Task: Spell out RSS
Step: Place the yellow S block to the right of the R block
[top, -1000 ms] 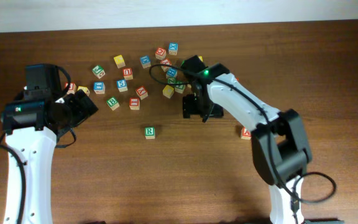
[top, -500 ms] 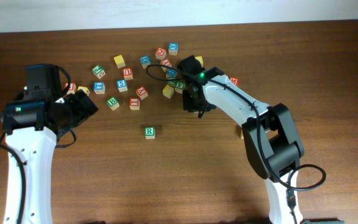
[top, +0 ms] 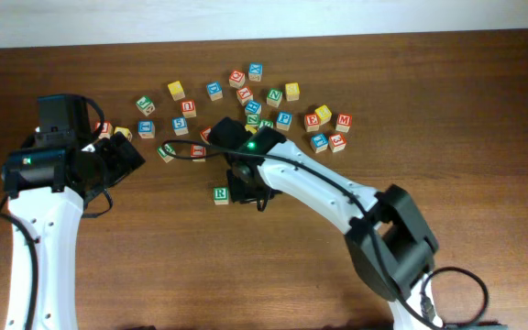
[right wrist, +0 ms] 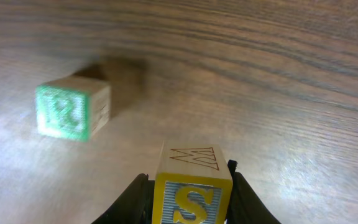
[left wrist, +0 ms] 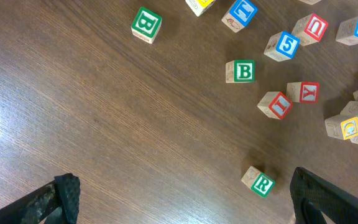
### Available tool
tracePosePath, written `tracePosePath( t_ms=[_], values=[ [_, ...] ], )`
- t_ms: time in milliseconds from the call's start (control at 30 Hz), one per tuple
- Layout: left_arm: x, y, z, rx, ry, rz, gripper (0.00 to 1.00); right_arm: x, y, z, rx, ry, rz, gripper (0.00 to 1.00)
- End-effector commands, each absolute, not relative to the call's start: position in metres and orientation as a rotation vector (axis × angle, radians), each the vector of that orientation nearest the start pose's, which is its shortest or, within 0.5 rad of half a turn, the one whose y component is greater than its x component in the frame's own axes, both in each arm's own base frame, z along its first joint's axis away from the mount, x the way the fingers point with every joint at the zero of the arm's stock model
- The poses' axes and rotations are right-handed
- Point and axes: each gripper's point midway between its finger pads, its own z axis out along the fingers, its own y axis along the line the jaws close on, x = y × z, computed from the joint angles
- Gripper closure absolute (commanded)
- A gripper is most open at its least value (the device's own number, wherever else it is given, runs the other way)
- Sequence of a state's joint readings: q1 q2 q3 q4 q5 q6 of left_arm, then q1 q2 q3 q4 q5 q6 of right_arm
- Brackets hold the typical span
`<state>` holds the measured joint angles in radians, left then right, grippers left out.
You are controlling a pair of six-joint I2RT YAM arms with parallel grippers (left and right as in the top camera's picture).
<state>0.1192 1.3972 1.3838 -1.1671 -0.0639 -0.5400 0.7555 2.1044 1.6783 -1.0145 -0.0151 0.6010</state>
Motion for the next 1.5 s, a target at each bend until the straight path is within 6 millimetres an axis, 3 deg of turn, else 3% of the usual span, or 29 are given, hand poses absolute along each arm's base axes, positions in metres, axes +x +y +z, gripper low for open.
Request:
tracePosePath(
  t_ms=[0,300,433,633,700,833,1033,1067,1200,1267,1333,1367,1400,1433,1467],
  values=[
    [0.309,0.051,0.204,-0.924,2.583,-0.023,0.01,0.312,0.297,0.024,-0.185,3.074,0.054,0.74],
    [0.309,0.051,0.204,-0.923,2.583,-0.024,0.01,0.325,0.283,0.011,-0.091,3.046,-0.05,0.73],
    [0.309,0.051,0.204,-0.923,2.583,-0.024,0.01,0.325,0.283,0.011,-0.097,3.045,-0.052,0.59],
    [0.309,0.051,0.204,-0.924,2.583,-0.023,0.01,0.329,0.286,0.012,-0.214,3.023,-0.043,0.73],
    [0.309,0.051,0.204,-0.923,2.583,-0.024,0.01,0.332,0.287,0.012,-0.294,3.006,-0.037,0.71],
    [0.309,0.051,0.204,-0.924,2.583,-0.023,0.01,0.338,0.277,0.011,-0.237,3.028,-0.032,0.7],
    [0.309,0.051,0.204,-0.924,2.583,-0.023,0.01,0.335,0.28,0.011,-0.2,3.043,-0.001,0.71],
    [0.309,0.051,0.204,-0.923,2.583,-0.024,0.01,0.335,0.28,0.011,-0.201,3.045,-0.003,0.7],
    [0.309,0.051,0.204,-0.924,2.583,-0.023,0.01,0.336,0.281,0.015,-0.2,3.04,0.007,0.44],
    [0.309,0.051,0.204,-0.923,2.583,-0.024,0.01,0.342,0.281,0.026,-0.185,3.024,0.027,0.36],
    [0.309,0.051,0.204,-0.924,2.583,-0.023,0.01,0.364,0.282,0.075,-0.216,2.94,0.099,0.34],
    [0.309,0.051,0.204,-0.924,2.583,-0.023,0.01,0.383,0.278,0.114,-0.294,2.858,0.124,0.18],
    [0.309,0.051,0.204,-0.924,2.583,-0.023,0.01,0.414,0.269,0.156,-0.364,2.744,0.151,0.15],
    [0.309,0.051,0.204,-0.924,2.583,-0.023,0.01,0.448,0.244,0.181,-0.371,2.635,0.087,0.13],
    [0.309,0.051,0.204,-0.923,2.583,-0.024,0.01,0.484,0.211,0.193,-0.26,2.547,0.016,0.07]
  ],
)
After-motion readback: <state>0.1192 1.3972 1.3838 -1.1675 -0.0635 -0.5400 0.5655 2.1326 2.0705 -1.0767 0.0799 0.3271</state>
